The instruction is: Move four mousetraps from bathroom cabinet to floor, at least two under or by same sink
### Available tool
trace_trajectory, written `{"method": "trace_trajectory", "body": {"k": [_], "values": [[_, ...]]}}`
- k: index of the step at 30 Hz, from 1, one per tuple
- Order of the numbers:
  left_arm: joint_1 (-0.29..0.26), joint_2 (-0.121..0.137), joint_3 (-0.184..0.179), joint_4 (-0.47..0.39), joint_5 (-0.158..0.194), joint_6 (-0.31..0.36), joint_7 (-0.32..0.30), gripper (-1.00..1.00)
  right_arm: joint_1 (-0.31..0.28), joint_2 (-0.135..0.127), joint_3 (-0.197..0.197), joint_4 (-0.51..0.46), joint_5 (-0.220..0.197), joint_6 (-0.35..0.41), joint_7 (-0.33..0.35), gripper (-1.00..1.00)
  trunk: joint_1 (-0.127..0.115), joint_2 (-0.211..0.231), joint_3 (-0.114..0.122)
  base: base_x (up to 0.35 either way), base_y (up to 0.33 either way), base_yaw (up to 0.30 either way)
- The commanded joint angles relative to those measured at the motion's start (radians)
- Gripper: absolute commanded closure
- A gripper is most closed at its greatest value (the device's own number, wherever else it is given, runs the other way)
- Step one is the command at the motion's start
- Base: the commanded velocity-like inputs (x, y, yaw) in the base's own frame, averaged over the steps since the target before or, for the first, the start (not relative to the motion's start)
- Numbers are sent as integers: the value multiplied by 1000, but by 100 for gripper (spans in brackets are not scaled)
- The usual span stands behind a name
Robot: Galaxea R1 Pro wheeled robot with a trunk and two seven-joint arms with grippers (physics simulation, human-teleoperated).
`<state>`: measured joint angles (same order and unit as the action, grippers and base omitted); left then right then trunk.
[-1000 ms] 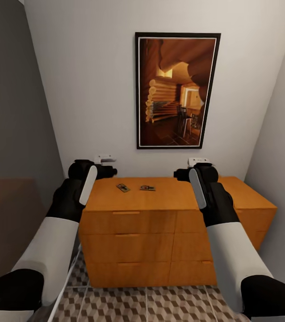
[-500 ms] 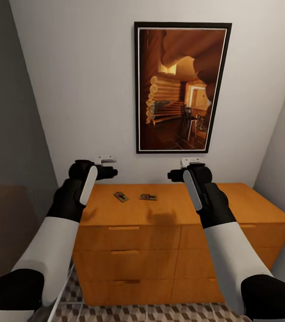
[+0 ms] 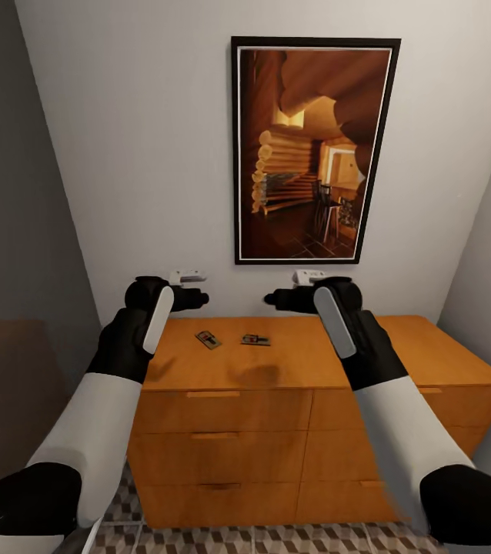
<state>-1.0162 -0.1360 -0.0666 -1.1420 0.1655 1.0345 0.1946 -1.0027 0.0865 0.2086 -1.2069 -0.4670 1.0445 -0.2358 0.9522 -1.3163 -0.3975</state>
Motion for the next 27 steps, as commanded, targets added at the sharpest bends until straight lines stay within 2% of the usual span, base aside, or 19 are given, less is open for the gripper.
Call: {"method": "trace_trajectory", "body": {"k": [1, 2, 3, 6, 21, 24, 27], "values": [[-1, 0, -1, -1, 10, 3, 10, -100, -4, -10, 15, -2, -43, 3, -10, -100, 0, -1, -1, 0, 0, 0], [-1, 0, -1, -1, 10, 4, 10, -100, -6, -19, 26, -4, -71, 3, -10, -100, 0, -1, -1, 0, 0, 0], [-1, 0, -1, 0, 9, 4, 11, -100, -11, -45, 61, -7, -140, 3, -12, -100, 0, -1, -1, 0, 0, 0], [-1, 1, -1, 0, 8, 4, 11, -100, -13, -54, 79, -8, -167, 3, -14, -100, 0, -1, -1, 0, 0, 0], [-1, 4, -1, 1, 6, 6, 11, -100, -14, -49, 100, -9, -182, 3, -26, -100, 0, -1, -1, 0, 0, 0], [-1, 6, -1, 1, 6, 7, 11, -100, -14, -49, 123, -8, -182, 3, -32, -100, 0, -1, -1, 0, 0, 0], [-1, 6, -1, 0, 6, 7, 12, -100, -14, -49, 162, -6, -182, 3, -37, -100, 0, -1, -1, 0, 0, 0]]}}
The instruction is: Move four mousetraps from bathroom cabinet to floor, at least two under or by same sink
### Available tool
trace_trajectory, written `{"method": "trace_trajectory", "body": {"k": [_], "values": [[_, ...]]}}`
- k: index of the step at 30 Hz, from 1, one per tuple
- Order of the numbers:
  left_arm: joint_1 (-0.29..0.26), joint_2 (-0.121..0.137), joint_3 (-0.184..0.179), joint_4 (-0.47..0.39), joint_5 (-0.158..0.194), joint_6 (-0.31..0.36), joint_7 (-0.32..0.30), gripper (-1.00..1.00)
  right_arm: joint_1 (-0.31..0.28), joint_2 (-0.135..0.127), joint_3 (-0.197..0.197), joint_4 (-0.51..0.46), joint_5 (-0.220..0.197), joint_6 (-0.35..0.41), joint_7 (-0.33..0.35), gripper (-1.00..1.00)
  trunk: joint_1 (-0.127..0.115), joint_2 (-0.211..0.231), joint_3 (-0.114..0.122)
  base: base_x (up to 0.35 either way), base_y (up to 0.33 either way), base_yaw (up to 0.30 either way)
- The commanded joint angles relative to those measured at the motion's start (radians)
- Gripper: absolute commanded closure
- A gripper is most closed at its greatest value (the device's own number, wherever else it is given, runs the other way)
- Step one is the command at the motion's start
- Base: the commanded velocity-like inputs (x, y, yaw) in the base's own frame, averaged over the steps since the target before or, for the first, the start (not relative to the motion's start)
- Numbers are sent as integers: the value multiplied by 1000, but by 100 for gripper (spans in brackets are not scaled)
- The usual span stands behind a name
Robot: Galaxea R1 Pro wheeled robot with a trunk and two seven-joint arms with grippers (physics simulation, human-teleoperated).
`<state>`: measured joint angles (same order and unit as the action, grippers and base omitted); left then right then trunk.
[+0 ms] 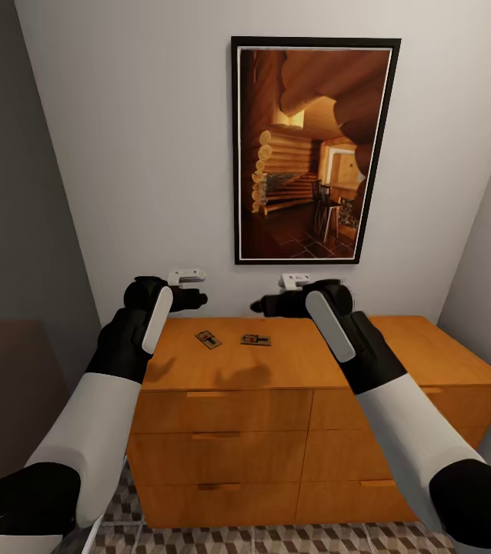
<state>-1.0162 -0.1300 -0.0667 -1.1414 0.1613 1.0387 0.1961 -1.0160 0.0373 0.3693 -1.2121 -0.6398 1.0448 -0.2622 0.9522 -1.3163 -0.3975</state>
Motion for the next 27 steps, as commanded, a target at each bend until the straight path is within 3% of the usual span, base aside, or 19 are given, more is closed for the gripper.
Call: {"method": "trace_trajectory", "body": {"k": [1, 2, 7, 27], "values": [[-1, 0, -1, -1, 11, 3, 10, -100, -1, 0, 16, 0, -9, 2, -12, -100, 0, -1, -1, 0, 0, 0], [-1, 0, -1, -1, 11, 3, 11, -100, -1, -1, 43, 1, -8, 2, -13, -100, 0, -1, -1, 0, 0, 0], [-1, 0, -1, 0, 11, 3, 10, -100, -1, -5, 80, 2, -9, 2, -12, -100, 0, -1, -1, 0, 0, 0], [-1, 0, -1, 29, 11, 3, 9, -100, -1, -11, 102, 1, -9, 2, -11, -100, 0, -1, -1, 93, 0, 0]]}}
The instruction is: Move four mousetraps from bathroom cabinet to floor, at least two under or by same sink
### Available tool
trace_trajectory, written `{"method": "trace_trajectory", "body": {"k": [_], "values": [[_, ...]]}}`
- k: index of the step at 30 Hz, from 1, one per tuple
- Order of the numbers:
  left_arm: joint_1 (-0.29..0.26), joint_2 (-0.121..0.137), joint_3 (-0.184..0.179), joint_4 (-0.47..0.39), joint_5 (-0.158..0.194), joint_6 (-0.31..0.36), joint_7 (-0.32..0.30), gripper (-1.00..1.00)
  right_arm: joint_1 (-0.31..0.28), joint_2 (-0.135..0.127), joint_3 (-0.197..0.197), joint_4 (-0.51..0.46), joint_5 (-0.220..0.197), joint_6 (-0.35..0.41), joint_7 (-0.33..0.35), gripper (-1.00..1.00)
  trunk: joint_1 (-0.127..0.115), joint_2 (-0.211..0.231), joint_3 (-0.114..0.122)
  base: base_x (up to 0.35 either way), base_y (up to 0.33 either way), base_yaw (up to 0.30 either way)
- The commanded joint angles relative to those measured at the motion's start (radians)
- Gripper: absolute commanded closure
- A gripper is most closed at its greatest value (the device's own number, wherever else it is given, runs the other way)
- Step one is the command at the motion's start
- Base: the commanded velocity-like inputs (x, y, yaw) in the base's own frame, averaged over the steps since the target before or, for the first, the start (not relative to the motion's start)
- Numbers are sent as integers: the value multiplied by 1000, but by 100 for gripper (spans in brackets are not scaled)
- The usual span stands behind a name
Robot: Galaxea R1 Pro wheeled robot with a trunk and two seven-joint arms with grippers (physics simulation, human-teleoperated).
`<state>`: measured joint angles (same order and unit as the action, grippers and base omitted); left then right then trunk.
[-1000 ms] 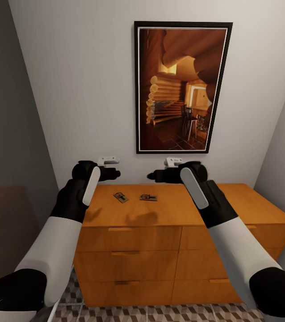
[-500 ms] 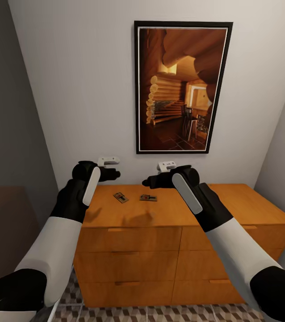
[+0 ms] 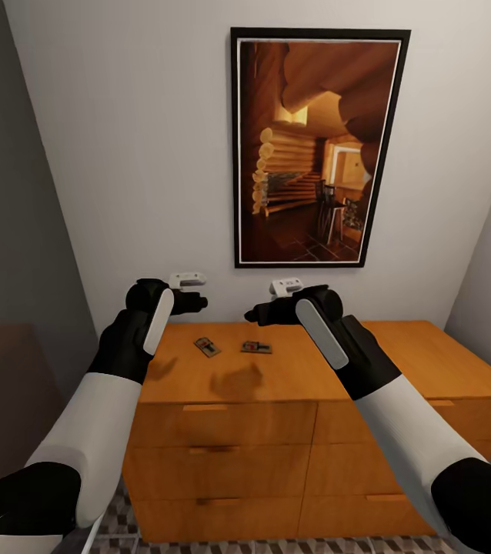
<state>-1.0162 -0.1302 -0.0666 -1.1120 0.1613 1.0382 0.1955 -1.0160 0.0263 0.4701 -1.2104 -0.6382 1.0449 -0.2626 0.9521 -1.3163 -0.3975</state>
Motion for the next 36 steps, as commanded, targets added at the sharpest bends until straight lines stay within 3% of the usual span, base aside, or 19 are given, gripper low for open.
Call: {"method": "trace_trajectory", "body": {"k": [1, 19, 36], "values": [[-1, 0, -1, -1, 10, 3, 10, -100, -1, 0, 1, -1, -10, 2, -10, -100, 0, -1, -1, 35, 0, 0], [-1, 1, -1, 3, 10, 3, 10, -100, -1, 4, 1, 4, -12, 2, -10, -100, 0, -1, -1, 8, 0, 0], [-1, 12, 4, 112, 6, 0, 12, -100, -1, 18, 7, 9, -12, 2, -14, -100, 0, -1, -1, 0, 0, 0]]}}
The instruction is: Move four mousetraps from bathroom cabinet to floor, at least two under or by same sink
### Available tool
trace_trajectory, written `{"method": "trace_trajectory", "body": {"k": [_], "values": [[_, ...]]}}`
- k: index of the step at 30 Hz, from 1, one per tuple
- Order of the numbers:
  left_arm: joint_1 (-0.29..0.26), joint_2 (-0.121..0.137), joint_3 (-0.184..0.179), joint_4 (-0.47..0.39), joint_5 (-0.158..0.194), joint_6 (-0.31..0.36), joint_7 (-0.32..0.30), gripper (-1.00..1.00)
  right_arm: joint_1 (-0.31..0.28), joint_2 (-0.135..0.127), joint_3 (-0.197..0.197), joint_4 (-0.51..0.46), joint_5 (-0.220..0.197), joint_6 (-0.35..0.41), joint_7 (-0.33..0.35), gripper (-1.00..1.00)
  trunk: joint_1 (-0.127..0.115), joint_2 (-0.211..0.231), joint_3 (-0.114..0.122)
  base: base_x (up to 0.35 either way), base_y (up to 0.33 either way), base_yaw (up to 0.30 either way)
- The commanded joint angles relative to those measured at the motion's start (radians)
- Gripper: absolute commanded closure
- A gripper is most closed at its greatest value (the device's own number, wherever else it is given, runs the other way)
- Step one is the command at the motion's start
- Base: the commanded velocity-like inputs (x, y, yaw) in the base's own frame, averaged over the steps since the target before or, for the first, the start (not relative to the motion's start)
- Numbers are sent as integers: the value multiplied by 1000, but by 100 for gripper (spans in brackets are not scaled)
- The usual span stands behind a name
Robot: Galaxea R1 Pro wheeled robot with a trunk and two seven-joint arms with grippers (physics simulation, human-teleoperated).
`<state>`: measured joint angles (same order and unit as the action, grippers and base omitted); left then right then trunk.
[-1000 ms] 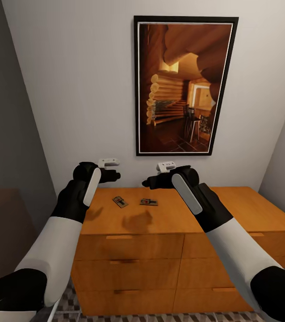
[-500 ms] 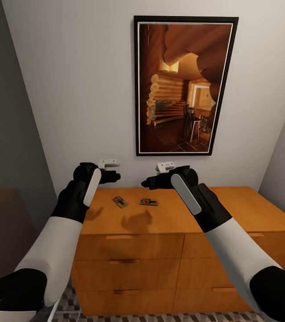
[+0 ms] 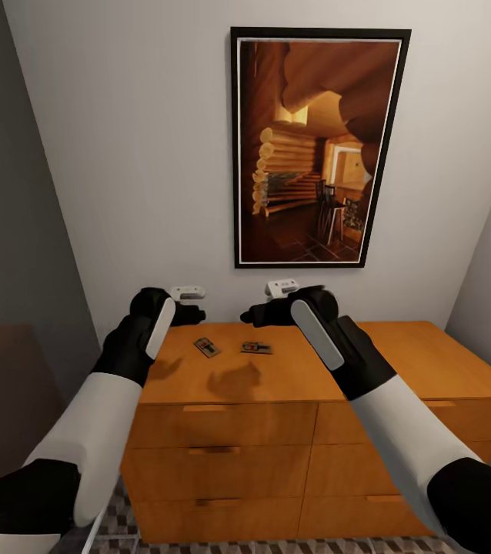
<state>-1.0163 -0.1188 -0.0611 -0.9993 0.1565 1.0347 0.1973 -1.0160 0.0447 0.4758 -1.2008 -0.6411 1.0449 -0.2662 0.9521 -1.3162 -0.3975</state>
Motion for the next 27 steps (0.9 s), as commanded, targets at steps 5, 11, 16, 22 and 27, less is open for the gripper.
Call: {"method": "trace_trajectory", "body": {"k": [5, 11, 16, 22, 27], "values": [[-1, 12, -1, 7, 10, 3, 10, -100, -1, 44, 2, 25, -8, 2, -22, -100, 0, -1, -1, 0, 0, 0], [-1, 27, 0, 9, 9, 4, 10, -100, -1, 123, 2, 83, 15, 2, -55, -100, 0, -1, -1, 0, 0, 0], [-1, 34, 0, 9, 9, 5, 10, -100, -1, 130, 1, 107, 42, 2, -74, -100, 0, -1, -1, 0, 0, 0], [-1, 39, 0, 4, 9, 5, 11, -100, -1, 130, 0, 121, 58, 2, -83, -100, 0, -1, -1, 0, 0, 0], [-1, 40, 1, -2, 7, 5, 11, -100, -1, 130, 0, 126, 61, 2, -87, -100, 0, -1, -1, 0, 0, 0]]}}
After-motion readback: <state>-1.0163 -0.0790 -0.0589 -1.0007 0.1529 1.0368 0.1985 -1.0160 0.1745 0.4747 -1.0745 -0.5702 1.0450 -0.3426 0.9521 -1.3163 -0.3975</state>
